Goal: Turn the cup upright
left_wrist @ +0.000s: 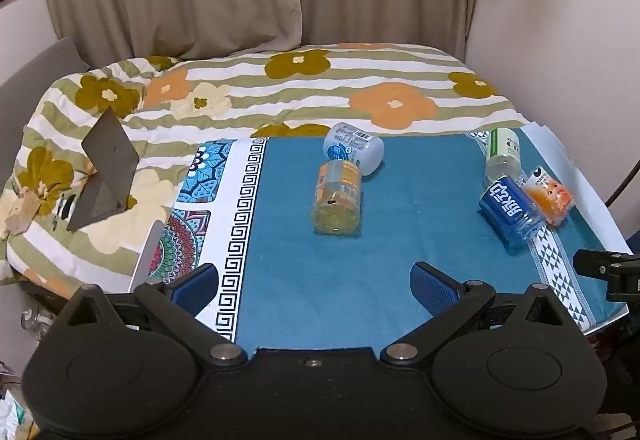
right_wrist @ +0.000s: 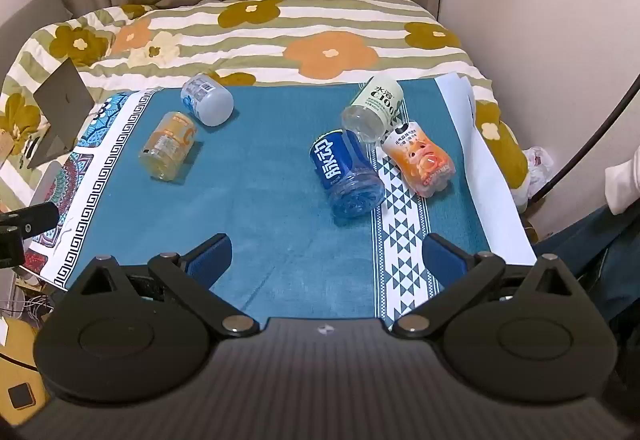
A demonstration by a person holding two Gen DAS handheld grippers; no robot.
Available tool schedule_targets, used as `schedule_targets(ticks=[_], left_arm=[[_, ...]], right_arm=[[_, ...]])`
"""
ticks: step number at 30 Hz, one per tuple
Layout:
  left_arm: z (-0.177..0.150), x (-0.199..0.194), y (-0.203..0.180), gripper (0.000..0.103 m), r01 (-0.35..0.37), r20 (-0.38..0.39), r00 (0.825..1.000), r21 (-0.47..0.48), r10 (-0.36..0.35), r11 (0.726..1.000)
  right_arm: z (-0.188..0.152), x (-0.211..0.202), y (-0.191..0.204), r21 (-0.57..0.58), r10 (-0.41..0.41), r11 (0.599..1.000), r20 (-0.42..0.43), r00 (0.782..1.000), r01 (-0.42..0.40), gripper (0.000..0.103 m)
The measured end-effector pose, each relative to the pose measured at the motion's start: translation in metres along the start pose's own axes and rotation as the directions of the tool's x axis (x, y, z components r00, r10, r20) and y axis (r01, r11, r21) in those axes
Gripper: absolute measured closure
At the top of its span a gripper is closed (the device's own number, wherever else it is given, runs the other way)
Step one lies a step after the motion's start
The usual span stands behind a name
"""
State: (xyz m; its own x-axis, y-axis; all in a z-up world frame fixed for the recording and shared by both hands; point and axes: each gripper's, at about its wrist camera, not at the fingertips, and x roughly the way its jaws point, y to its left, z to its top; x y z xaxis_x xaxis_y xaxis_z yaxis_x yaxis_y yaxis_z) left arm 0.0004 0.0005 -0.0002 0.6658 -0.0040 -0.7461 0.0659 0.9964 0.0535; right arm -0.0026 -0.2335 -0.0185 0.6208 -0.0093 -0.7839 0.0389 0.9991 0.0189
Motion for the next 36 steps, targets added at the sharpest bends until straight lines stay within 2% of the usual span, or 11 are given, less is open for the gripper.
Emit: schedule_targets(ticks=[3, 4, 15, 36], left_arm=[[0.0006, 0.0012, 0.0034, 0.0, 0.013, -0.001, 1.0, -0.001, -0.013, 1.0], [0.0033, -0.0008, 0.0017, 0.0, -0.009, 0.004, 1.0, 0.008, 0.009, 1.0], [0.0012, -0.0033, 0.0009, 0.0, -0.017, 0.026, 1.0, 0.015, 0.017, 1.0], [0.0071, 0.003, -0.0006, 0.0, -0.011, 0.008, 1.0, 0.007, 0.011, 1.0]], right_arm=[[0.0002, -0.0005, 0.0001, -0.002, -0.003, 1.0, 0.009, 1.0, 0.003, 0.0], [0.0001, -0.0009, 0.0001, -0.002, -0.003, 1.0, 0.012, 1.0, 0.003, 0.0], [-0.0014, -0.0006, 0.0015, -0.001, -0.001, 1.0, 0.01, 1.0, 0.001, 0.0], [0.0055, 0.0019, 0.0085, -0.003, 0.006, 1.0, 0.007, 1.0, -0.006, 0.0]])
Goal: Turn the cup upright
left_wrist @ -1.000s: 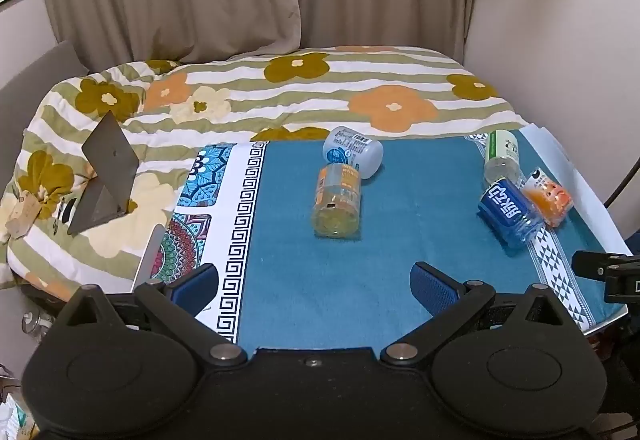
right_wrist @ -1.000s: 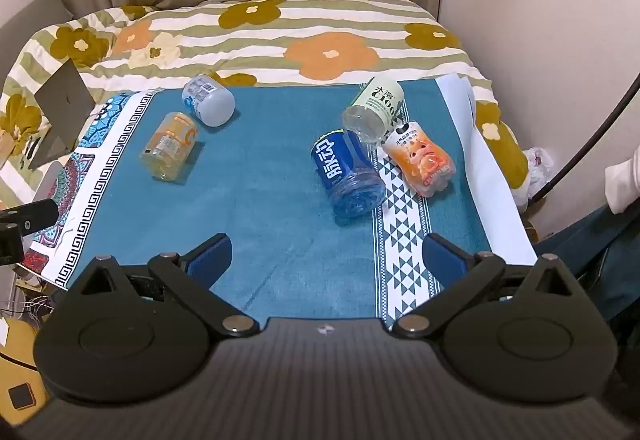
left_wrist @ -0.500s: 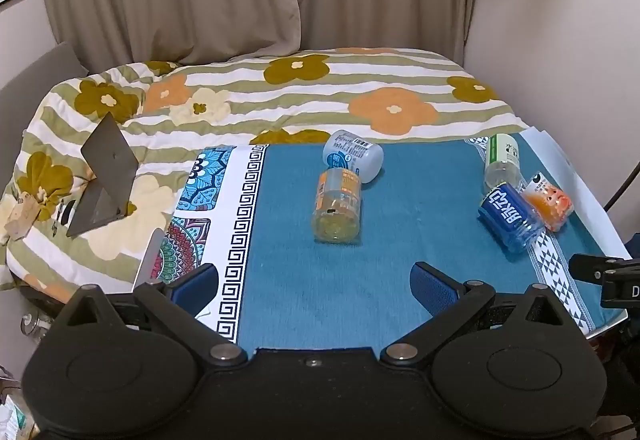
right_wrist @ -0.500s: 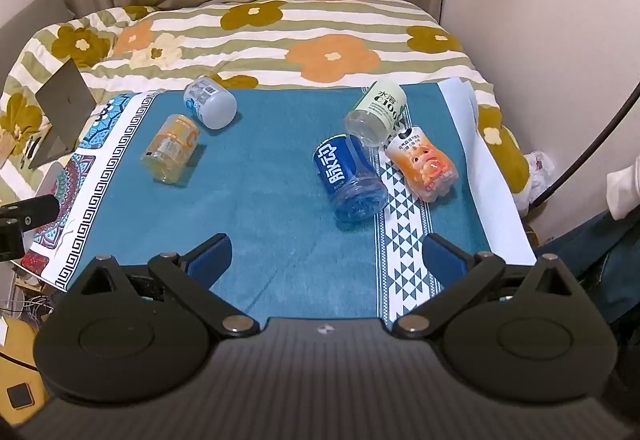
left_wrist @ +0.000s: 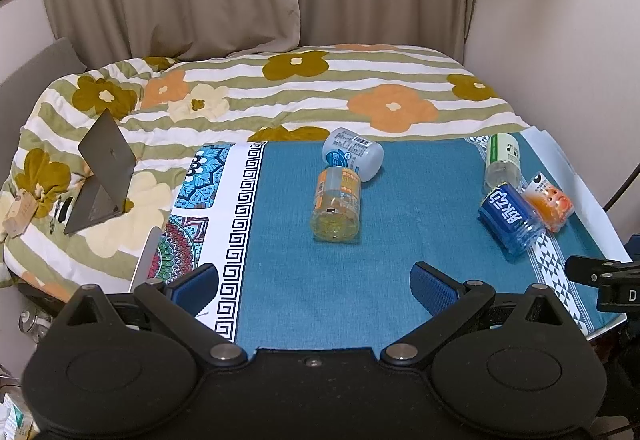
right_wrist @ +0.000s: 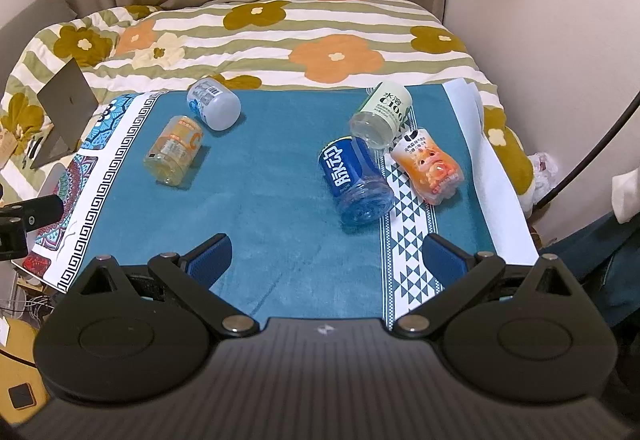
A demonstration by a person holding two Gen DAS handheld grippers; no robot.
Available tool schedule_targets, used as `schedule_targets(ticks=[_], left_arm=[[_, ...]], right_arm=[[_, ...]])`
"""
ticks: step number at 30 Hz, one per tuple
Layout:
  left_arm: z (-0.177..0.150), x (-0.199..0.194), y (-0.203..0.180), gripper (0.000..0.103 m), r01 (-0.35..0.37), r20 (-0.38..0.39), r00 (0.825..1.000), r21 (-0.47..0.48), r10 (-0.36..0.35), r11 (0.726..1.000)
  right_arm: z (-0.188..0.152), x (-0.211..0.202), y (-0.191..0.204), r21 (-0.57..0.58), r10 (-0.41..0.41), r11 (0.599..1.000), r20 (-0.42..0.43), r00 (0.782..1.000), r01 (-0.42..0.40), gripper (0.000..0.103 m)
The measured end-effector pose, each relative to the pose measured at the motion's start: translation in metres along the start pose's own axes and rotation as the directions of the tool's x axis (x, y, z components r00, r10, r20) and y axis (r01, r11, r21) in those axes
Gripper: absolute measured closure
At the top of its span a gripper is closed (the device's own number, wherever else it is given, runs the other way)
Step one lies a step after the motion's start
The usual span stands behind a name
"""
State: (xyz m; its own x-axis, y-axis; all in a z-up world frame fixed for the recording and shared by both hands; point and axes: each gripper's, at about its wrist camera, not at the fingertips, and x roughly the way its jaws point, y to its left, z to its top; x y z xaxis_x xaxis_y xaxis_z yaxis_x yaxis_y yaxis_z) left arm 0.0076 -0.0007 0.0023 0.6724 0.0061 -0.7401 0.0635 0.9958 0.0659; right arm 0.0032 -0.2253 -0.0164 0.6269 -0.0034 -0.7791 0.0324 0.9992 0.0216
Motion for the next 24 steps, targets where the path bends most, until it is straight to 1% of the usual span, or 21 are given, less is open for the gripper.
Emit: schedule_targets(ticks=[24], left_arm=[[0.0015, 0.0017, 0.0005, 0.0, 0.001, -0.004, 1.0, 0.001, -0.001, 1.0]], right_arm=[[-0.0001, 0.0029, 0.001, 0.003, -0.004, 1.0, -0.002, 1.0, 0.004, 0.0]])
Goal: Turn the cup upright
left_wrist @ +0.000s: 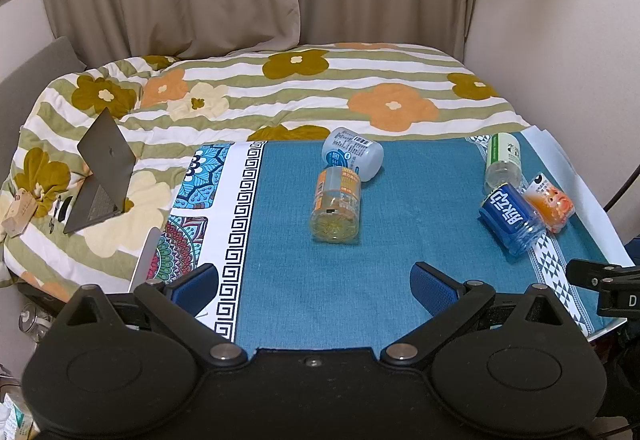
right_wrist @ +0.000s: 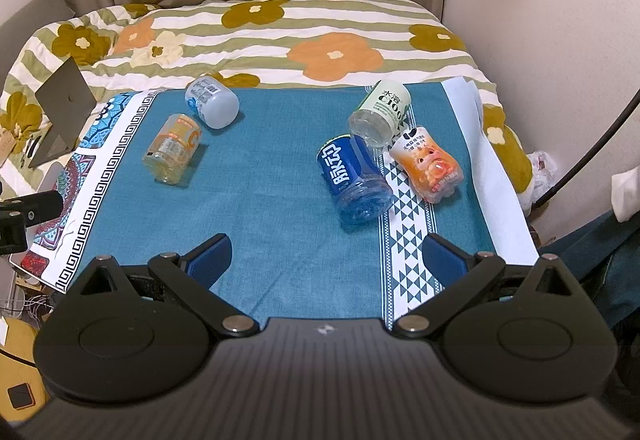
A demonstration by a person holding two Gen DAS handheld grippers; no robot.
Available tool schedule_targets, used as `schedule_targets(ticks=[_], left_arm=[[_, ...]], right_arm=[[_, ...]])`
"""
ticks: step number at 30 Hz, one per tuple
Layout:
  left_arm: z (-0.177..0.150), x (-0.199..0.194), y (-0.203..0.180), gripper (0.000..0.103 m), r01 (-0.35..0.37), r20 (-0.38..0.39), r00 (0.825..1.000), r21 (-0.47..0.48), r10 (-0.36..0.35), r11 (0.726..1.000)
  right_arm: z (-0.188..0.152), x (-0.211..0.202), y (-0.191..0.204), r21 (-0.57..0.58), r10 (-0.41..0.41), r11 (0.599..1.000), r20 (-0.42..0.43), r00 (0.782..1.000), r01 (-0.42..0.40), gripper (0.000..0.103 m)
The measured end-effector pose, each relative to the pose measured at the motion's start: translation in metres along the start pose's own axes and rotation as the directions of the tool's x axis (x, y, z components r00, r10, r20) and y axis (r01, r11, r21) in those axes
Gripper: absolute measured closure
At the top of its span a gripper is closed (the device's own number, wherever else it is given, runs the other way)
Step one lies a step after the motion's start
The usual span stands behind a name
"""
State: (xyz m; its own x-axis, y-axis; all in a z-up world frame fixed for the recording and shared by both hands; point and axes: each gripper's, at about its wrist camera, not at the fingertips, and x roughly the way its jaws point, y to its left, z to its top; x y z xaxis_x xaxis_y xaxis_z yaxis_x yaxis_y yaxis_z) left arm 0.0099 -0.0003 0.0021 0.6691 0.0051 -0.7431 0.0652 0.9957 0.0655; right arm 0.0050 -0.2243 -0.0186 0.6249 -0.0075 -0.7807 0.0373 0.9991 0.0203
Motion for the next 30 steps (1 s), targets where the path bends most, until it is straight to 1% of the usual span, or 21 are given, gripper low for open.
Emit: schedule_targets(ticks=[24, 30], left_arm=[[-0.0035, 0.0005, -0.0014, 0.0, -0.005, -0.008, 1.0, 0.001, 0.005, 1.0], [0.0034, 0.0015, -0.0072, 0.0, -0.018, -0.024, 1.0, -0.003, 0.018, 1.0]], right_arm=[[-0.0003, 0.0003, 0.0004, 0.0, 0.003, 1.0, -0.001, 1.0, -0.003, 0.0], [-0.0007, 0.0026, -0.0086, 0.002, 0.016, 1.0, -0.009, 1.0, -0.016, 0.0]])
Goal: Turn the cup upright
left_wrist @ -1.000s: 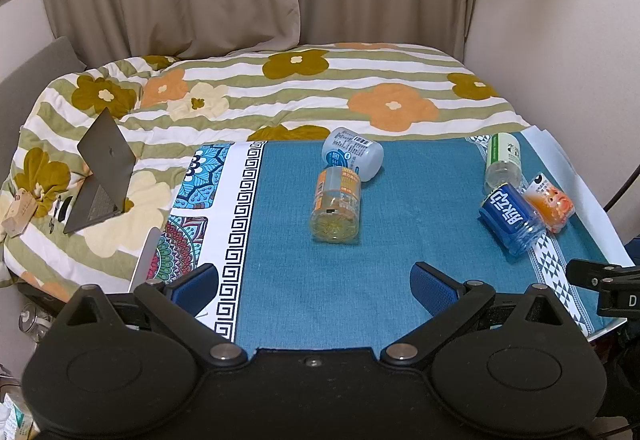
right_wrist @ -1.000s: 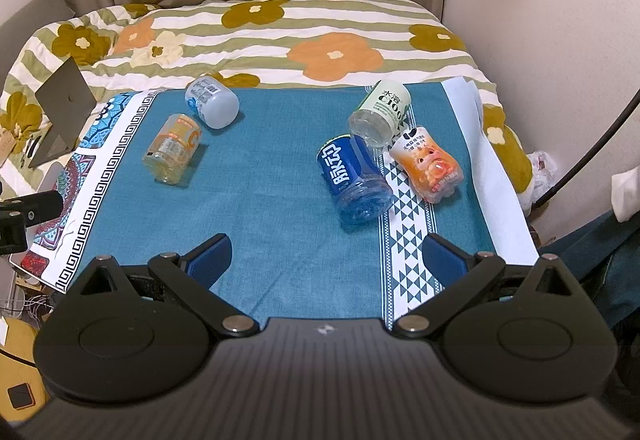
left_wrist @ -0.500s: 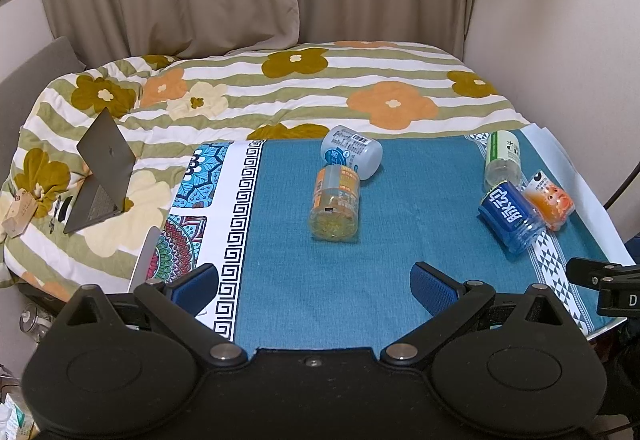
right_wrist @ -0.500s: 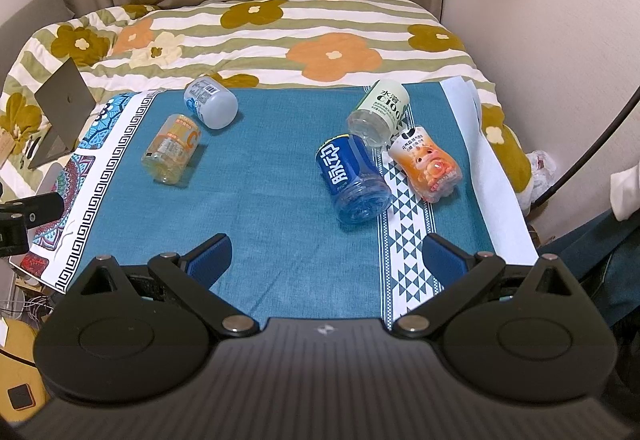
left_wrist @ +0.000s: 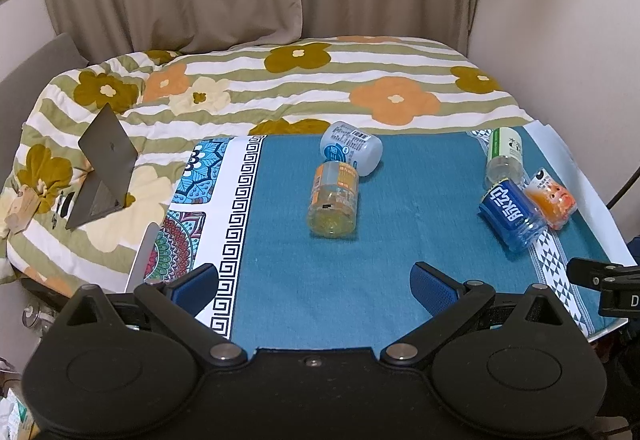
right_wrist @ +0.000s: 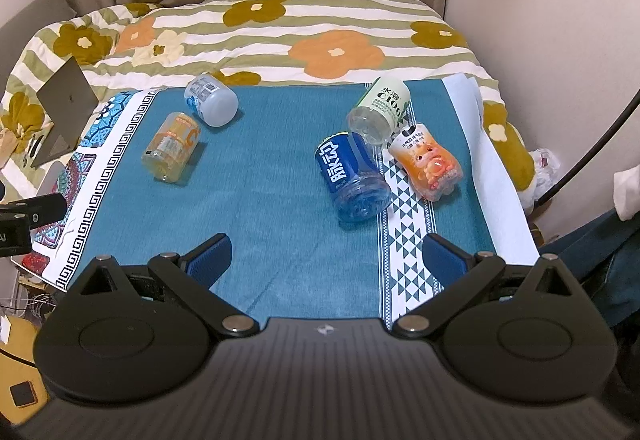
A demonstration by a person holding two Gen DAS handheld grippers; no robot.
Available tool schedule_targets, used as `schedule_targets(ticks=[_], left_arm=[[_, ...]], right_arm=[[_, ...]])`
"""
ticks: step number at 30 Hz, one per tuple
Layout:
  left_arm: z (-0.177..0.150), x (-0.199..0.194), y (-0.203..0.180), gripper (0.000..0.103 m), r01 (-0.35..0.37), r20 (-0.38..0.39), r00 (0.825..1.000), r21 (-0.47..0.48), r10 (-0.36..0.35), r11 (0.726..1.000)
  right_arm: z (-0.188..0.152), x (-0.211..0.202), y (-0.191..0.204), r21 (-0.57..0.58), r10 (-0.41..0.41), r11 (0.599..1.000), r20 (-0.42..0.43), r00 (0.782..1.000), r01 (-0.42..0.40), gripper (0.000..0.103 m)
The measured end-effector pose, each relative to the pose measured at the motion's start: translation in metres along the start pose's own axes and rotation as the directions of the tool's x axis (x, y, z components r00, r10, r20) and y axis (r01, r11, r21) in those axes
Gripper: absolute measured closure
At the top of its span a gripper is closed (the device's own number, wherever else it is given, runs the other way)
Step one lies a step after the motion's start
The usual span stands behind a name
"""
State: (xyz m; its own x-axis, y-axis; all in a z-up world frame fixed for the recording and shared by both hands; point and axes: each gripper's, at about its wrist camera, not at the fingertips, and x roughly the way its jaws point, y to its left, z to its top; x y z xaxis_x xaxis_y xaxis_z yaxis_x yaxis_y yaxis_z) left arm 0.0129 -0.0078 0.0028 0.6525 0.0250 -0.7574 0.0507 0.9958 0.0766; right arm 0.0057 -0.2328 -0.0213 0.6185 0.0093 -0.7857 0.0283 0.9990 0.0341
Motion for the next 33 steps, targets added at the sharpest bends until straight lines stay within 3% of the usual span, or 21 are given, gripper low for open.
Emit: schedule_targets(ticks=[12, 21, 28, 33], left_arm=[[0.042, 0.012, -0.007, 0.0, -0.027, -0.02, 0.999, -0.045, 0.026, 0.999], [0.086, 0.074, -0.003, 0.0, 0.04, -0.079, 0.996, -0.011, -0.041, 0.999], [0.105, 0.155, -0.002, 0.0, 0.121, -0.23, 0.967, 0.03, -0.111, 0.992], [0.106, 0.205, -0.001, 0.003, 0.16, -0.339, 0.932, 0.057, -0.131, 0.985]], right_arm=[[0.027, 0.007, -0.023, -0.049, 0.053, 0.997, 0.004, 0.999, -0.053, 0.0], [0.043, 0.041, -0.033, -0.029, 0.045, 0.998, -0.042, 0.998, -0.047, 0.0], [0.046, 0.076, -0.019, 0.043, 0.001, 0.999, -0.125, 0.992, 0.004, 0.0], [0.051, 0.101, -0.008, 0.085, -0.028, 0.995, -0.182, 0.983, 0.044, 0.0]])
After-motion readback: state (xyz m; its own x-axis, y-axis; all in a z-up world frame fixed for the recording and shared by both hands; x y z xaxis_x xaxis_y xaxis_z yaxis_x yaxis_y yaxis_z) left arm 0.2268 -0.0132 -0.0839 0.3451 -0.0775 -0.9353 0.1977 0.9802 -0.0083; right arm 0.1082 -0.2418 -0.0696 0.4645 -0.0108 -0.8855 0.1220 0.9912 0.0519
